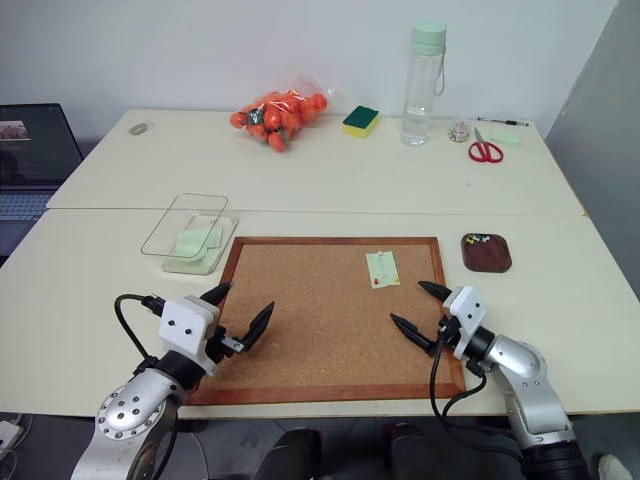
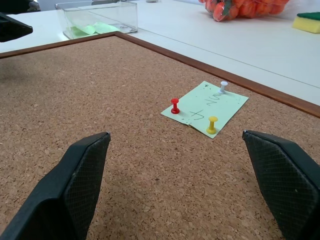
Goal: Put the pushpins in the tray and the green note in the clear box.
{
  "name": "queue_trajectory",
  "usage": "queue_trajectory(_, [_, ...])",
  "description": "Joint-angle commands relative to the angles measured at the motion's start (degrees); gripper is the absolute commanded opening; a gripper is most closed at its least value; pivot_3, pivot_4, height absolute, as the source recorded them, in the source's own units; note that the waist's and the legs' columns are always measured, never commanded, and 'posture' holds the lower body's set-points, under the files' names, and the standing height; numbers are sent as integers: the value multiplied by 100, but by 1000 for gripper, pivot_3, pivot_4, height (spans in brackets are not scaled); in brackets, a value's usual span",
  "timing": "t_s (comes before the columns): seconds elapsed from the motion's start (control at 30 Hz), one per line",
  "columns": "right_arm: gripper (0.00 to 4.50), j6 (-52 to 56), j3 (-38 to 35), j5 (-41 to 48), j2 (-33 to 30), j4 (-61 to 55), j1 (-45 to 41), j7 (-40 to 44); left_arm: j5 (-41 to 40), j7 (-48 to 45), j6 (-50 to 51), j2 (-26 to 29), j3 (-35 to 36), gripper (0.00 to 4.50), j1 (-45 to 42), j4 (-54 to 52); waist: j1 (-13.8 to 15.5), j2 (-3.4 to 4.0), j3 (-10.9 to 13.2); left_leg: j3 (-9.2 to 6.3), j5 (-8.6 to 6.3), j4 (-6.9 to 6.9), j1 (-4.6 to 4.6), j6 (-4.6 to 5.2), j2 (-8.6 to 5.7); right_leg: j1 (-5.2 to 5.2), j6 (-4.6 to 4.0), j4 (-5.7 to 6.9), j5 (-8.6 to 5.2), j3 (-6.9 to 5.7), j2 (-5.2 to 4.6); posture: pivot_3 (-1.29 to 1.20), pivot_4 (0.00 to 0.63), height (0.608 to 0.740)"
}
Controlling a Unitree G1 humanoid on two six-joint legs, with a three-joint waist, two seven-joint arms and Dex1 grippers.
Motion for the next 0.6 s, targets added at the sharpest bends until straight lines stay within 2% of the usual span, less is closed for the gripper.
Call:
queue_trajectory(0.03, [4500,-84,-93,13,-39,-172,-35,5,-119,-82,-205,-9,16,3959,-57,-217,0,0,0,0,0,0,0,0,0,0,0,0,0,0,0,0,150,740])
queue_trajectory(0.37, [4500,-73,-67,-1,-29,-199,-27,-9,-72,-41,145,68,-2,3959,-180,-262,0,0,0,0,0,0,0,0,0,0,0,0,0,-1,0,0,150,740])
queue_trajectory(0.6, [4500,-75,-43,-18,-13,-207,-58,-21,-644,-246,280,157,418,3959,-686,-172,0,0,0,-1,0,0,0,0,0,0,0,1,0,-3,1,0,150,740])
